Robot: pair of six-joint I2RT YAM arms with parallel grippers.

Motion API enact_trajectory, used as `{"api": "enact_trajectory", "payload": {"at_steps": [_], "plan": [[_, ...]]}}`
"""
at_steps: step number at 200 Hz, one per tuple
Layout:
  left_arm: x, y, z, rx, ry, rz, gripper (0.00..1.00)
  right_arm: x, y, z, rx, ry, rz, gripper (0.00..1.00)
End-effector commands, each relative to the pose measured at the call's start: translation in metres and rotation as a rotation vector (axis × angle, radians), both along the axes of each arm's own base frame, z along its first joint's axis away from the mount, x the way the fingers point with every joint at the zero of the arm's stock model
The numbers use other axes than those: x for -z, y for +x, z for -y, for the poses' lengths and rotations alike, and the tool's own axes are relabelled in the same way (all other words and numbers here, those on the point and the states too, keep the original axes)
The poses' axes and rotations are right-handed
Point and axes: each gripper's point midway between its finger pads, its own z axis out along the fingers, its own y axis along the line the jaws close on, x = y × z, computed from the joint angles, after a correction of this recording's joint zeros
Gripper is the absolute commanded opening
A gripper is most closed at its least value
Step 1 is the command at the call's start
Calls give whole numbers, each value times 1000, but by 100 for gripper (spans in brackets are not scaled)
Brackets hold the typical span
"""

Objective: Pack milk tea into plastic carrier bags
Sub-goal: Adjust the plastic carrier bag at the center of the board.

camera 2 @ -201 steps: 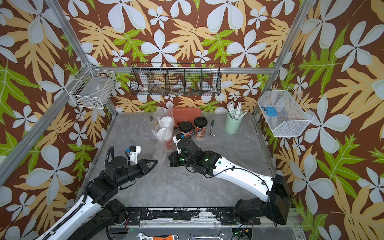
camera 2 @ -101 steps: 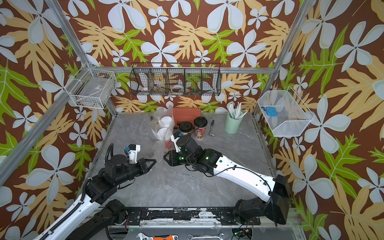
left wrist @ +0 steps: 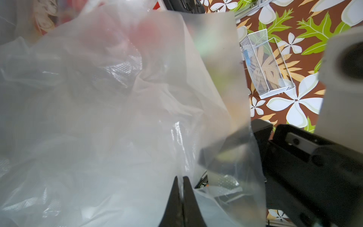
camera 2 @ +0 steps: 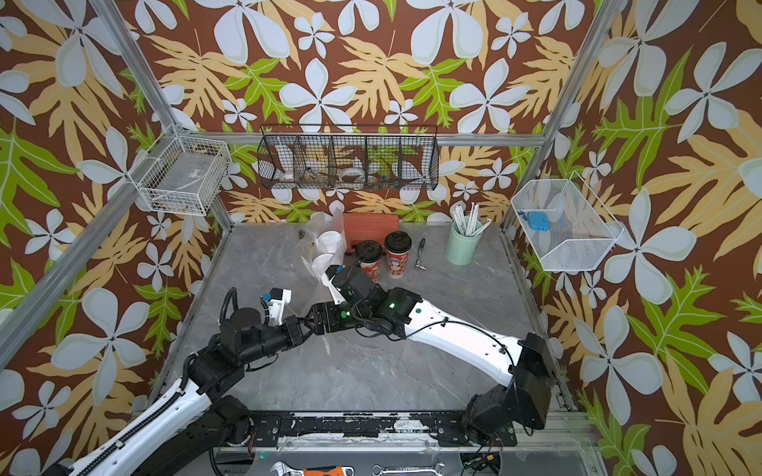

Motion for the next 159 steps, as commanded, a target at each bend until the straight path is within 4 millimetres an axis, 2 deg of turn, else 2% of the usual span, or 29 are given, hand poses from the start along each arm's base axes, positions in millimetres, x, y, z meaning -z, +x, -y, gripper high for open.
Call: {"api": "enact_trajectory", "payload": {"at_steps": [1, 30, 53, 71, 92, 109, 126, 159], "plan": [[-16, 1, 4, 18, -34, 52, 3, 23, 3, 17, 29, -135, -3, 76], [-18, 2, -7, -30, 11, 58, 2, 31, 16, 47, 127, -233, 31, 58], [-21, 0, -11, -37, 34, 61, 1, 33, 25, 64, 177, -226, 29, 43], [-24, -2, -12, -36, 31, 63, 1, 30, 27, 59, 163, -184, 28, 35], [-25, -3, -12, -37, 30, 62, 1, 18, 22, 30, 66, -61, 8, 35], [-25, -3, -12, -37, 29, 63, 1, 18, 18, 15, 11, -18, -16, 36], [-27, -3, -13, -40, 28, 64, 1, 24, 25, 19, 29, -65, 2, 31], [-41, -2, -15, -52, 18, 83, 1, 12, 30, 39, 86, -117, 62, 3]]}}
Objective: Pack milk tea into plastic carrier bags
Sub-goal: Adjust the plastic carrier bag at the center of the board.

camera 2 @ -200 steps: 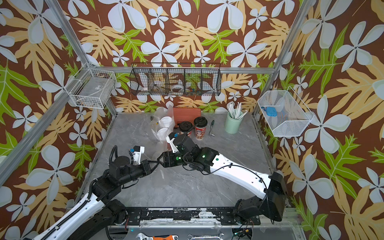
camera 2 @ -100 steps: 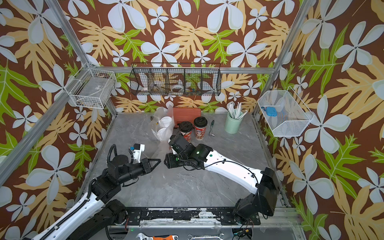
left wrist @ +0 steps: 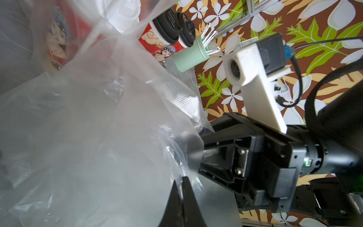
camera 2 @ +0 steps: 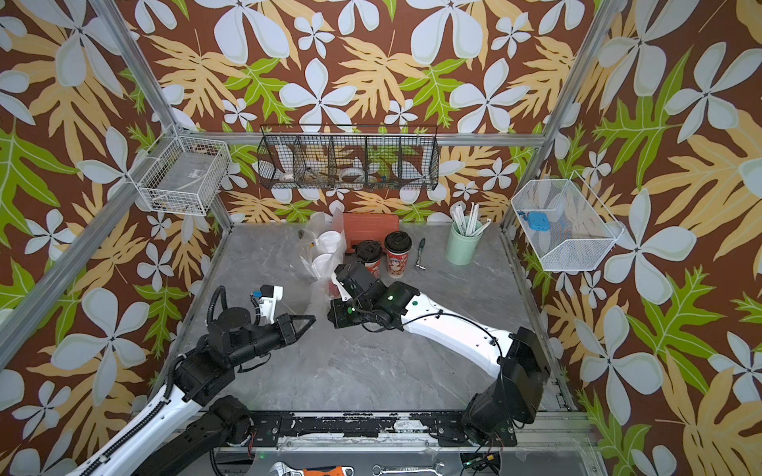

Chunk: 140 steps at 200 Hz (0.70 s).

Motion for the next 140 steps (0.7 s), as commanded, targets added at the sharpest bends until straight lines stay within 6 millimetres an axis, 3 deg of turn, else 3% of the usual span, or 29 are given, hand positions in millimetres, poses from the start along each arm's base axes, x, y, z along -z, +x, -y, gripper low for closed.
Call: {"api": "enact_trajectory", "payload": {"at_steps": [1, 46, 72, 97, 115, 140], "plan": [[-12, 2, -1, -13, -9, 26, 1, -8, 4, 15, 35, -36, 49, 2], [-33, 5, 6, 13, -35, 47, 1, -26, 0, 79, 169, -119, 96, 0], [-30, 12, 10, 18, -14, 31, 1, -39, -6, 107, 237, -112, 126, 0], [-3, 19, 13, 16, 52, -23, 2, -35, -11, 116, 255, -114, 118, 0], [16, 24, 6, -17, 124, -53, 8, -27, -10, 120, 273, -138, 118, 0], [11, 25, 16, 40, 123, -17, 19, -20, -9, 106, 238, -97, 106, 0]]}}
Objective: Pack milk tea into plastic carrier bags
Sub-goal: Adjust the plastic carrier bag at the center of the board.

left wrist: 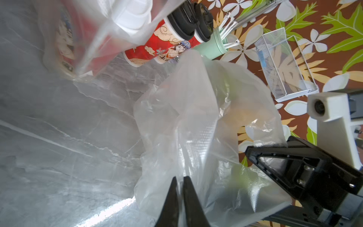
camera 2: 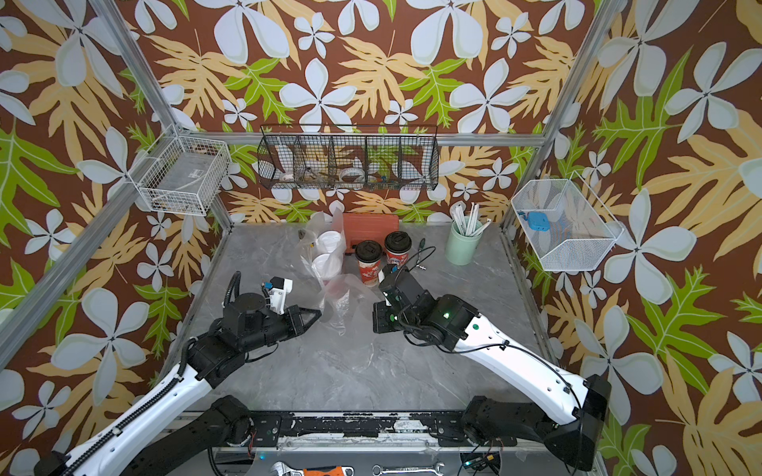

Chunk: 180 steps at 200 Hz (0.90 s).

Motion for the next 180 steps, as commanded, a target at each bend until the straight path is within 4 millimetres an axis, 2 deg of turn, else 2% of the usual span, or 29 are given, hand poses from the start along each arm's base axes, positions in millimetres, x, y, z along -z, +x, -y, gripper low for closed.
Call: {"api": "enact_trajectory", "payload": {"at_steps": [1, 19, 33, 57, 92, 144, 180], "plan": [[-7, 2, 6, 47, 13, 55, 19, 3, 3, -10, -6, 37, 0, 0], [-21, 0, 16, 117, -1, 93, 37, 4, 3, -21, -36, 71, -13, 0], [-27, 0, 17, 145, 41, 112, 50, 4, 3, -26, -44, 83, -17, 0], [-28, 3, 15, 191, 172, 120, 66, 2, 4, -32, -58, 106, -20, 0], [-10, 7, 14, 301, 373, 40, 71, 1, 3, -33, -64, 111, -23, 0], [-7, 22, 26, 403, 468, 23, 74, 1, 1, -32, -65, 118, -27, 0], [1, 22, 42, 522, 513, 14, 74, 0, 0, -30, -59, 119, -23, 0]]}}
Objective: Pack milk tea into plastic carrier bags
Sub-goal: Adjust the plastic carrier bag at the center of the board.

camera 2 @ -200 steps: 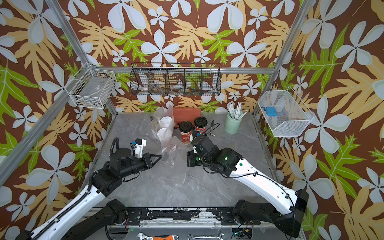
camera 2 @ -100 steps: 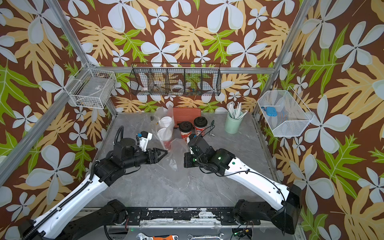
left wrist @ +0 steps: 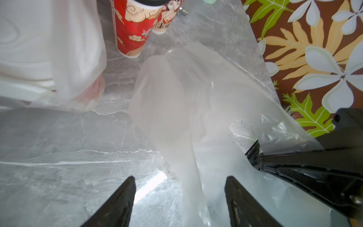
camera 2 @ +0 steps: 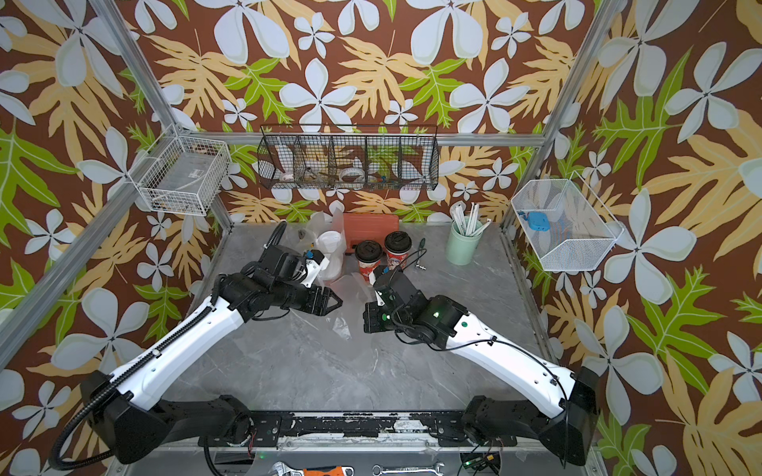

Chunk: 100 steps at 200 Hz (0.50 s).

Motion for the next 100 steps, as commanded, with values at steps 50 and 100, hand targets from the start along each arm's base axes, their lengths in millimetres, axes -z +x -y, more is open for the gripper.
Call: {"api": "enact_trajectory", "payload": {"at_steps": [50, 100], "plan": [[14, -21, 8, 168, 91, -44, 58, -2, 1, 5, 20, -4, 23, 0], [19, -25, 4, 160, 97, -48, 31, -2, 1, 7, 25, -9, 23, 0]]}}
